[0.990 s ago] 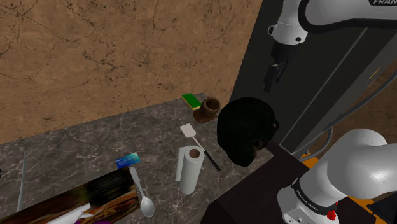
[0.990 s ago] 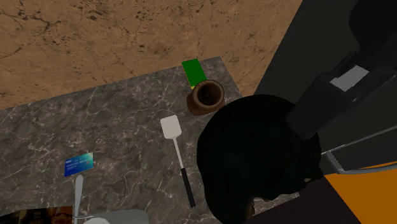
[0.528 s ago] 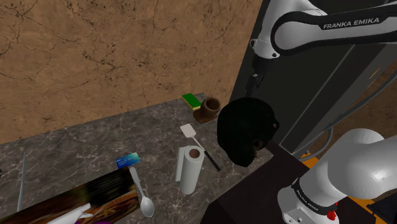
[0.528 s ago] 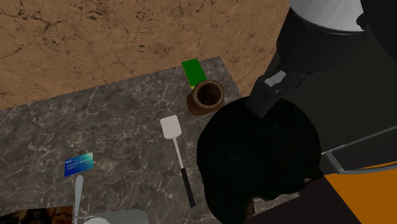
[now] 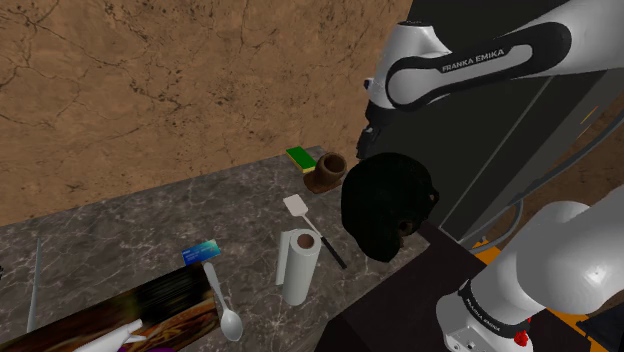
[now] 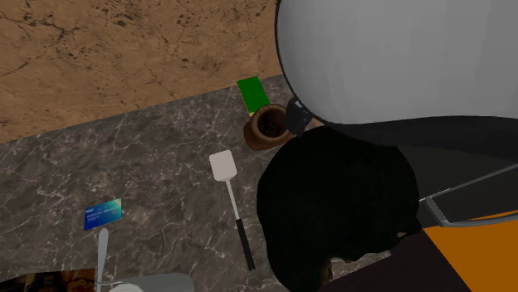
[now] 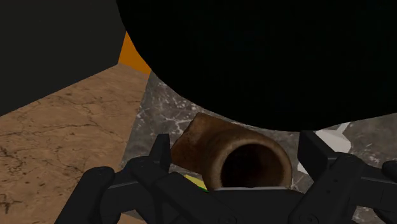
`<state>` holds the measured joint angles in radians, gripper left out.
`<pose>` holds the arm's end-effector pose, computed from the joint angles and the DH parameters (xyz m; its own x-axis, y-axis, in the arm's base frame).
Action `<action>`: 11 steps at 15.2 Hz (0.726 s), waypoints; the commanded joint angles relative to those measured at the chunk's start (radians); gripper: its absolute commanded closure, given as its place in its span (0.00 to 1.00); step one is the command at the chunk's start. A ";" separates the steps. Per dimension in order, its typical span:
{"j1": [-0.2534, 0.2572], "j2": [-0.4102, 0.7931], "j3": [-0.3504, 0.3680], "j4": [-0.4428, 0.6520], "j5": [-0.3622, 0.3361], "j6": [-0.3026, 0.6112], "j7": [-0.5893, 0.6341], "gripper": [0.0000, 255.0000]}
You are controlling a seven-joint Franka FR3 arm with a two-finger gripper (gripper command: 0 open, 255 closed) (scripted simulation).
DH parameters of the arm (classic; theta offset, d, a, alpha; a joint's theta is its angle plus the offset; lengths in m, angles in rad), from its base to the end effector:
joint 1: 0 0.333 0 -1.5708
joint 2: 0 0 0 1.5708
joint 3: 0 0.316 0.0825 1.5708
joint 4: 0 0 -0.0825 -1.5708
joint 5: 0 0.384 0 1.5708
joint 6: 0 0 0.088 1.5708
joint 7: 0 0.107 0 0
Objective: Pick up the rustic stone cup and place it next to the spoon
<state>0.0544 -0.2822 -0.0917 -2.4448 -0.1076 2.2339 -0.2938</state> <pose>0.4511 -0.0205 0.4128 0.9468 0.3184 0.0474 0.3141 -0.9460 0.0809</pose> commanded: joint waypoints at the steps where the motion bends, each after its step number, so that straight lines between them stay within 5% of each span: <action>1: 0.007 0.074 -0.009 0.021 0.012 0.077 -0.029 0.00; 6: 0.024 0.258 -0.016 0.102 0.064 0.229 -0.105 0.00; 11: 0.023 0.320 -0.015 0.104 0.076 0.293 -0.117 0.00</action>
<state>0.0776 0.0269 -0.1066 -2.3400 -0.0338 2.5147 -0.4089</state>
